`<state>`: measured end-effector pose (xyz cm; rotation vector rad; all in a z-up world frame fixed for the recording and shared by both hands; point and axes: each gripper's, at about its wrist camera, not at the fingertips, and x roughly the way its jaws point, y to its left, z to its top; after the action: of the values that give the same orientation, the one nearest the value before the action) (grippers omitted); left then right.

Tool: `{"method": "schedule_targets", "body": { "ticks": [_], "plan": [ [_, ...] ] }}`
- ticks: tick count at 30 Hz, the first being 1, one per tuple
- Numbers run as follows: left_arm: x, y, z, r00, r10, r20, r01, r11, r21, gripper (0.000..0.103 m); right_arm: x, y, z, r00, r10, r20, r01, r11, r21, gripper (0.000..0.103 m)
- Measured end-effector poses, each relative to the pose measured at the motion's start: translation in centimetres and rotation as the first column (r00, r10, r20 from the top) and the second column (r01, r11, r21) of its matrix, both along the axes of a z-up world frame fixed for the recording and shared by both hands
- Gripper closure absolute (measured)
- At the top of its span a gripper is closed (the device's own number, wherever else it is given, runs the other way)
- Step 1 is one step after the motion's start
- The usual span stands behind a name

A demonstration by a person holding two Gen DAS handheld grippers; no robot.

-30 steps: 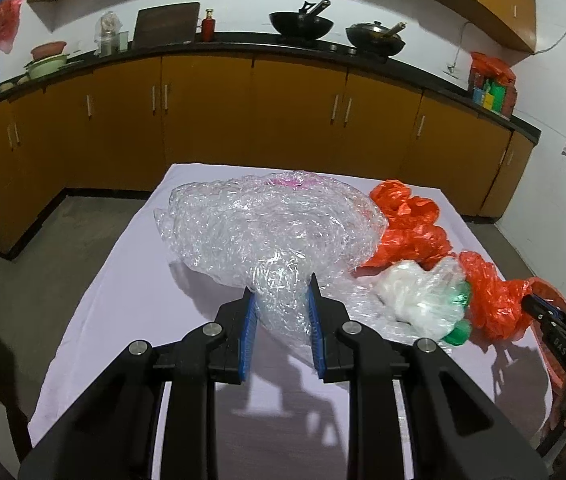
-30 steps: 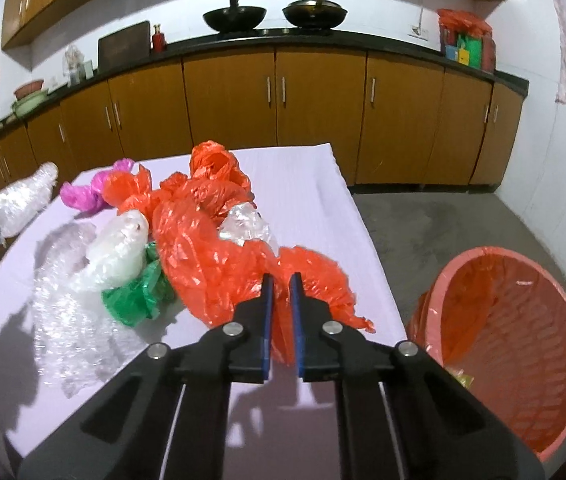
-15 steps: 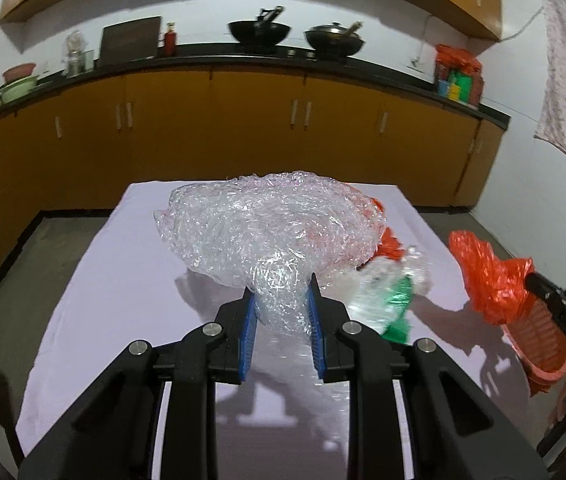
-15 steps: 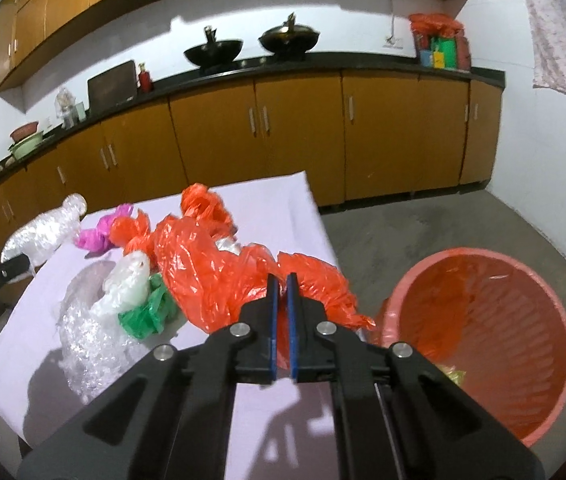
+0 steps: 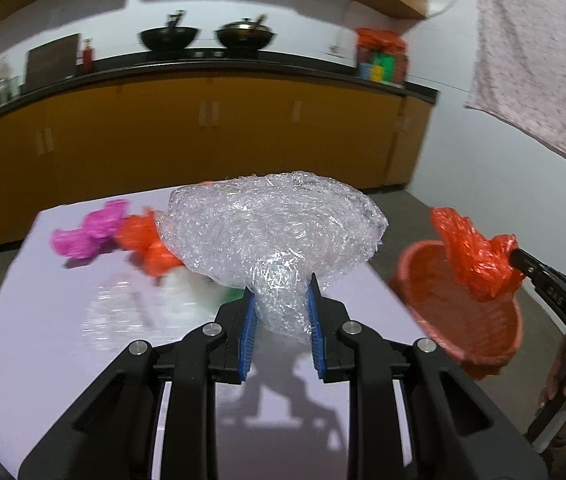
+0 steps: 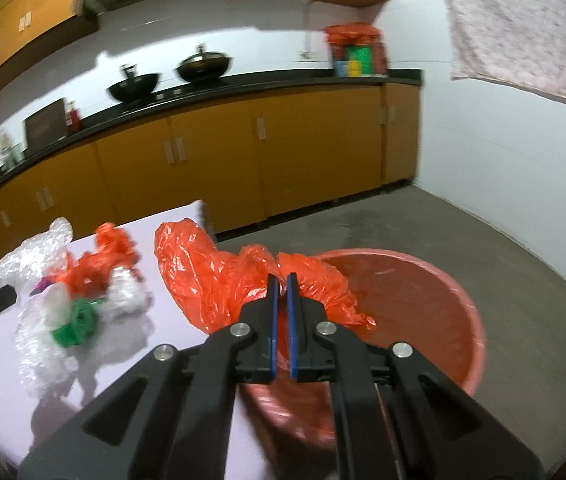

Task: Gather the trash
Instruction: 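Lift the orange bag with the right gripper and carry it over the basket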

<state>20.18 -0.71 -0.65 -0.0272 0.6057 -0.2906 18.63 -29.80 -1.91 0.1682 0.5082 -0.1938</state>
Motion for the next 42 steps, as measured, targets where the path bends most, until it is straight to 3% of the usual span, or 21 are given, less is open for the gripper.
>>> {"method": "schedule_targets", "body": {
  "ticks": [7, 14, 42],
  "plan": [
    [-0.1, -6.7, -0.4, 0.988, -0.154, -0.007, 0.154, 0.988, -0.002, 0.079, -1.7, -5.0, -0.5, 0.989, -0.145, -0.004, 0.145, 0.989, 0.028, 0.097],
    [0.1, -11.8, -1.2, 0.968, -0.252, -0.021, 0.252, 0.968, 0.006, 0.079, -2.3, -7.3, -0.8, 0.981, -0.195, 0.001, 0.195, 0.980, 0.036, 0.097],
    [0.7, -19.2, -4.2, 0.921, -0.376, -0.105, 0.381, 0.924, 0.037, 0.079, -0.8, -11.6, -2.7, 0.963, -0.267, -0.039, 0.270, 0.956, 0.116, 0.097]
  ]
}}
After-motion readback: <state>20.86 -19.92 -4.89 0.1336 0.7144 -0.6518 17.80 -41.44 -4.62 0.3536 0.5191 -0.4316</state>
